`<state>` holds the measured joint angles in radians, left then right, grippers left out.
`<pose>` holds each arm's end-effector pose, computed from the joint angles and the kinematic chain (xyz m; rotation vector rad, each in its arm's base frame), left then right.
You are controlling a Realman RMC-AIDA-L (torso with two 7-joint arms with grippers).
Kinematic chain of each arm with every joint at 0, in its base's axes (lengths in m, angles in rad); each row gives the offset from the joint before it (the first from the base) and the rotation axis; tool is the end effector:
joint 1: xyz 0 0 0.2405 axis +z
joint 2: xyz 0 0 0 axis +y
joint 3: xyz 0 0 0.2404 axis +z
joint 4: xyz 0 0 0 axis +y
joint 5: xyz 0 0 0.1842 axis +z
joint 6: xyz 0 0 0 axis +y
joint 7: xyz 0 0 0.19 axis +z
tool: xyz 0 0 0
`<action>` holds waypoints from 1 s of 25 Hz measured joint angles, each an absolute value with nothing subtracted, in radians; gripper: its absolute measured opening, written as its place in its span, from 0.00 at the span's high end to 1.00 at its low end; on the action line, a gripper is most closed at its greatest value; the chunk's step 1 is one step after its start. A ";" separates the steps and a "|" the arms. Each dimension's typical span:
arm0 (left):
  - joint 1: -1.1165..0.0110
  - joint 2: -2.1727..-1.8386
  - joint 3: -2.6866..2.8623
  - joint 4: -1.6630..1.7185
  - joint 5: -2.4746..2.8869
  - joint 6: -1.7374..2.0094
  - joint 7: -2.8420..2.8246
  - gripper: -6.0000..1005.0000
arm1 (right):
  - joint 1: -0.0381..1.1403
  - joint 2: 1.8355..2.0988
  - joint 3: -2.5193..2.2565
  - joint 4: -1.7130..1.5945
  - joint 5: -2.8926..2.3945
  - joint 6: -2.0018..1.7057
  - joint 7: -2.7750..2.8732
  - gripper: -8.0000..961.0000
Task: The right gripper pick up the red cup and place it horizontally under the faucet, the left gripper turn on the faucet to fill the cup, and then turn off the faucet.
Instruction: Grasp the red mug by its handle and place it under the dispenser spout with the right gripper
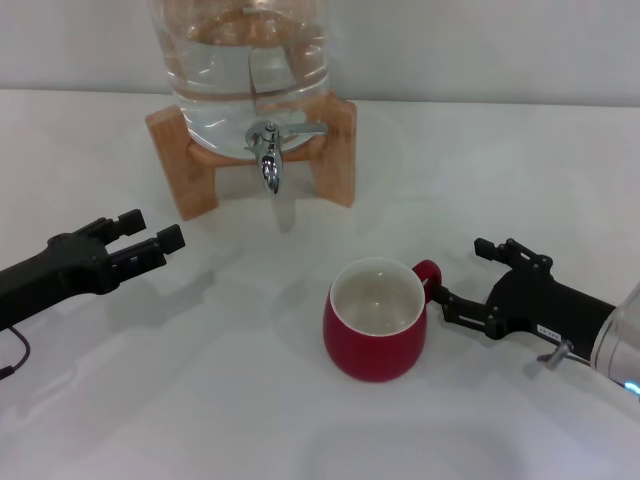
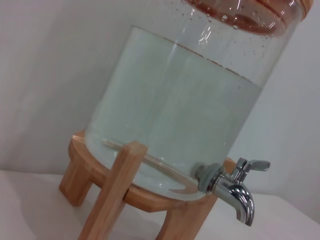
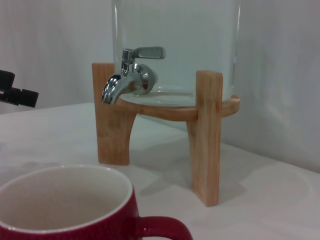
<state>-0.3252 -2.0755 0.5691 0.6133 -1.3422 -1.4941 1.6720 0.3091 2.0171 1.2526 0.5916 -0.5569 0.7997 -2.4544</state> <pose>-0.2764 0.3023 0.0051 -2.2616 -1.0243 -0.9148 0.2419 0.3254 -0.0875 -2.3500 0.4454 0.5711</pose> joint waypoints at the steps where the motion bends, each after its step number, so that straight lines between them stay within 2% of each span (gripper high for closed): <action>1: -0.325 -2.076 0.569 0.614 -1.342 -1.494 1.672 0.12 | 0.311 2.017 1.253 0.591 -0.557 0.798 -2.454 0.16; 25: -0.325 -2.075 0.569 0.614 -1.342 -1.489 1.672 0.12 | 0.321 2.017 1.237 0.588 -0.506 0.788 -2.453 0.18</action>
